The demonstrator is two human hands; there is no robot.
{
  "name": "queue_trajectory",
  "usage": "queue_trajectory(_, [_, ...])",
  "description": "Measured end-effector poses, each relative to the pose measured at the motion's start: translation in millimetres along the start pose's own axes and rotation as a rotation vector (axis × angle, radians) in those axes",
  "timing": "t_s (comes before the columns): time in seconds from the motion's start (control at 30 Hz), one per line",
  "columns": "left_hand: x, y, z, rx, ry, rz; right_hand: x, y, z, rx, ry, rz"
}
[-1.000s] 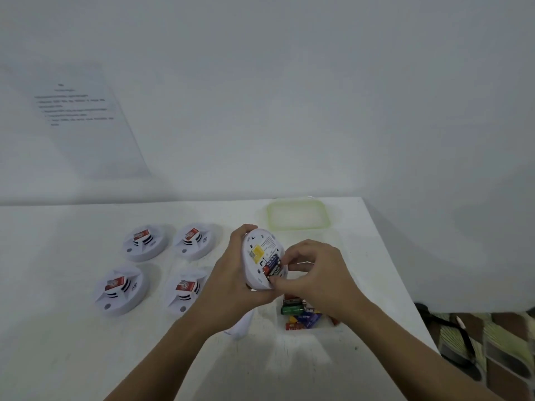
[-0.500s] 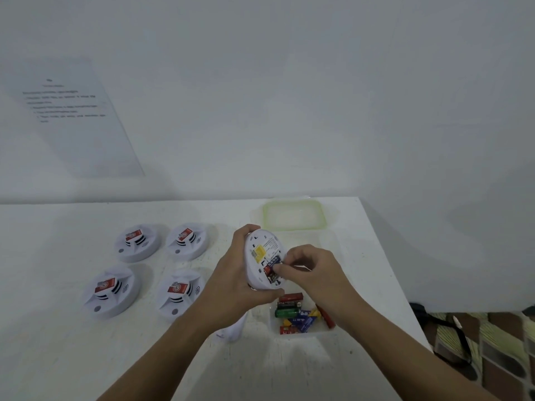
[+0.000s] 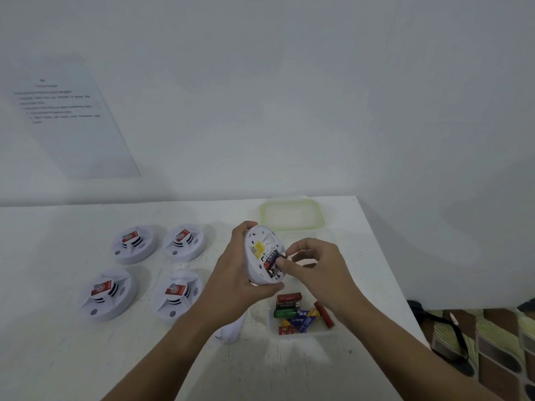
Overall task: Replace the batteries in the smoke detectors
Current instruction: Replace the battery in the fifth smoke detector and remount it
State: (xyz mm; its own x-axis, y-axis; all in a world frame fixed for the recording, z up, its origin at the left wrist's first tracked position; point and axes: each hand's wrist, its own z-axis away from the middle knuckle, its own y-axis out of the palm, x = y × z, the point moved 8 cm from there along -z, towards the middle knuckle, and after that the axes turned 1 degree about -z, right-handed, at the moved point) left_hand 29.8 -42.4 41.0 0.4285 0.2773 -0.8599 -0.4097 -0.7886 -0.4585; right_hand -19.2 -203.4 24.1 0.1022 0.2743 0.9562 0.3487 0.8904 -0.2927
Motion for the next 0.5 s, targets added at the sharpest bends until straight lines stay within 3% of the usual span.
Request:
queue_trajectory(0.3, [-8.8,12.3,6.5,0.042,0.036,-0.005,8.8,-13.3,7.5,0.049,-0.041,-0.184])
queue_trajectory(0.5, [1.9,12.5,14.6,0.054,-0.025,0.032,-8.8,-43.6,14.1,-0.072,-0.074,0.038])
